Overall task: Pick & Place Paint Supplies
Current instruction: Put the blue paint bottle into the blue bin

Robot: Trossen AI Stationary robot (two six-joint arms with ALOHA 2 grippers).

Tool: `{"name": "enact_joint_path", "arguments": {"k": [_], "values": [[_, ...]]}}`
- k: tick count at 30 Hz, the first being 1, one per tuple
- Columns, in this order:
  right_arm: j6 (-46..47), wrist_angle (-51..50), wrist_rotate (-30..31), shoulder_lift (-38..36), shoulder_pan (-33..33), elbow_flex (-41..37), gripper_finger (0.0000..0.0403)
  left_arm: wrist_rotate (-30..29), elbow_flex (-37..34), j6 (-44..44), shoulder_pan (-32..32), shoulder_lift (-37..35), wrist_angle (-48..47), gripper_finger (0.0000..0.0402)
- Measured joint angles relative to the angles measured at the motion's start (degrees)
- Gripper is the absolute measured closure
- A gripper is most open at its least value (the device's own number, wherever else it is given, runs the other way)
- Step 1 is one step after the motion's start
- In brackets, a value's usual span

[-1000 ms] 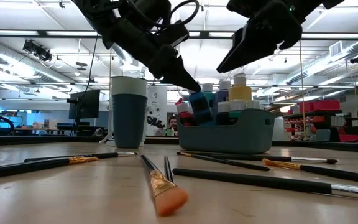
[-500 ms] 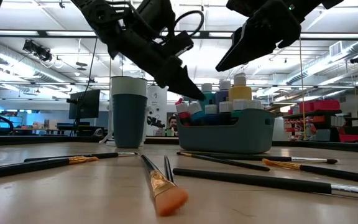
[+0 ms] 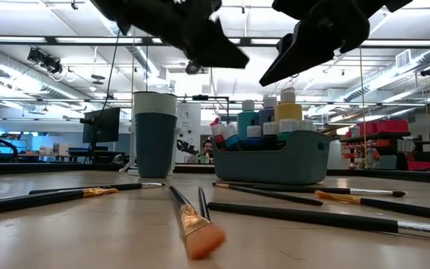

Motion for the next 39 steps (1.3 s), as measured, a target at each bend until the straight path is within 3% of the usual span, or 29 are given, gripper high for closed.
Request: {"name": "enact_joint_path", "arguments": {"k": [4,8,12,17,23,32,39], "values": [[1.2,0.2,-0.1,0.0,0.0,0.0,0.0198,-2.8,0.0,-6.6,-1.0,-2.0,-5.1,0.0231],[1.6,0.2,-2.9,0.0,0.0,0.0,0.0198,-3.6,-0.3,-6.3,-1.5,-1.4,-10.7,0.0256],[3.2,0.5,-5.8,0.0,0.0,0.0,0.0198,-7.1,-1.9,-8.1,-1.6,1.7,-10.2,0.0280],[4.6,-1.1,-6.1,0.0,0.0,0.0,0.0198,-17.9,-1.8,-6.3,-1.4,5.1,-8.3,0.0304],[5.6,-3.4,-6.1,0.0,0.0,0.0,0.0198,-22.4,-1.9,-2.8,-1.5,7.4,-7.0,0.0342],[8.5,-9.0,-11.7,1.3,0.0,0.0,0.0198,-23.2,-1.8,-1.7,-1.2,8.5,-5.1,0.0386],[11.5,-14.9,-12.9,4.5,0.0,0.0,0.0198,-20.4,-1.8,-1.8,-1.2,8.5,-5.2,0.0391]]}}
